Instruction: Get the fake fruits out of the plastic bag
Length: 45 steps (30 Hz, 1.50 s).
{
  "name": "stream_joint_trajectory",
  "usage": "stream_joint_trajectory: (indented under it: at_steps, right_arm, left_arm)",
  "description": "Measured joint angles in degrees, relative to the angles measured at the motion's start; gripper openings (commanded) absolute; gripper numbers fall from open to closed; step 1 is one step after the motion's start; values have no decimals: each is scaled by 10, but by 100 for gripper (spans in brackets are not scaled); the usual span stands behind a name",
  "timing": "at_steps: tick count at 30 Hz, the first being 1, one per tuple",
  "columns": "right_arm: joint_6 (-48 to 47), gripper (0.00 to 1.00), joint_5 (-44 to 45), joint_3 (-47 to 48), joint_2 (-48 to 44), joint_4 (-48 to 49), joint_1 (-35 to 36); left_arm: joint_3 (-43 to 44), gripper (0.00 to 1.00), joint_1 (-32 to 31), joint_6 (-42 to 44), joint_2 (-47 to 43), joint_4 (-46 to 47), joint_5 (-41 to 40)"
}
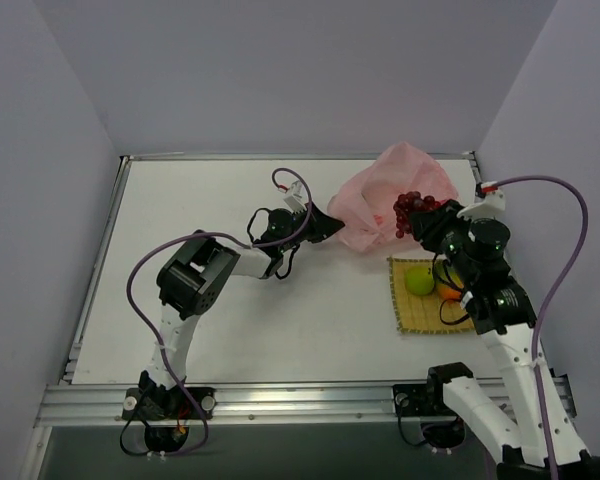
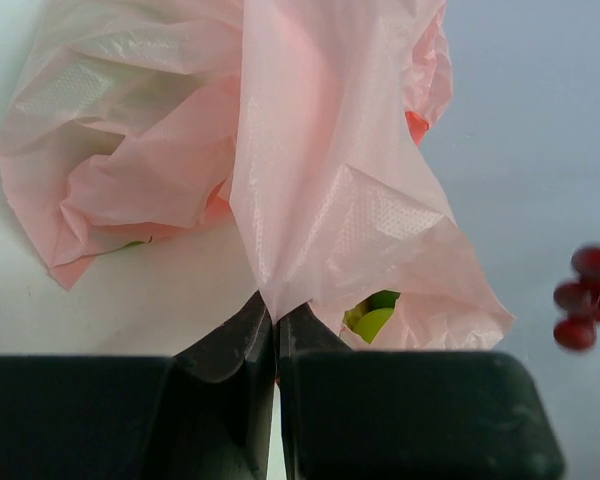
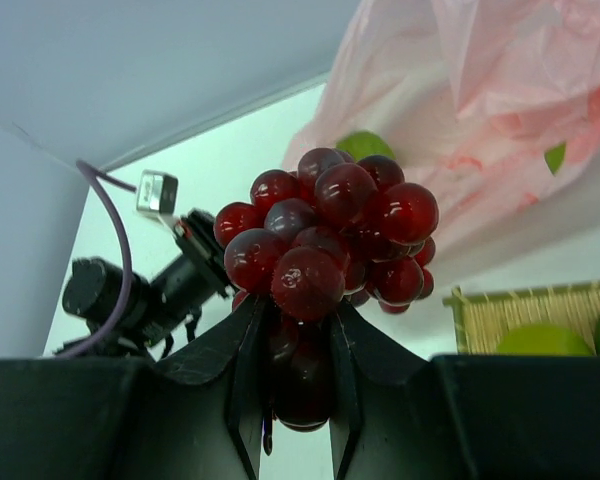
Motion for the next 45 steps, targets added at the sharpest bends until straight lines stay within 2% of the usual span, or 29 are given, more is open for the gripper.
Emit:
stream_joint_trajectory:
  at_steps: [11,16,21,26,31,35,40,43,45]
  right_arm:
    - [32,2,-43,-2,-106,-266,0]
    - [48,3,-16,4,-117,-396,0]
    - [43,3,27,38,-92,-485,0]
    - [25,3,103,62,-51,-541,0]
    - [25,3,159,42,-32,-529,12]
    - [33,5,169,12,-23,-506,16]
    - [44,16,169,-20,-4,-485,24]
    - [48,31,168,-22,14,-471,30]
    - [54,49,168,-27,22,-456,31]
  left_arm:
    - [7,3,0,0,0,0,4]
    - [7,2,0,0,0,3,5]
    - [7,2,0,0,0,5,6]
    - [7,2,0,0,0,8,6]
    - [7,3,-7,0,0,23,6]
    - [7,2,-12,-1,2,35,8]
    - [7,2,-18,-2,9,41,12]
    - [7,2,-20,-3,14,47,12]
    - [7,2,-20,-7,17,50,12]
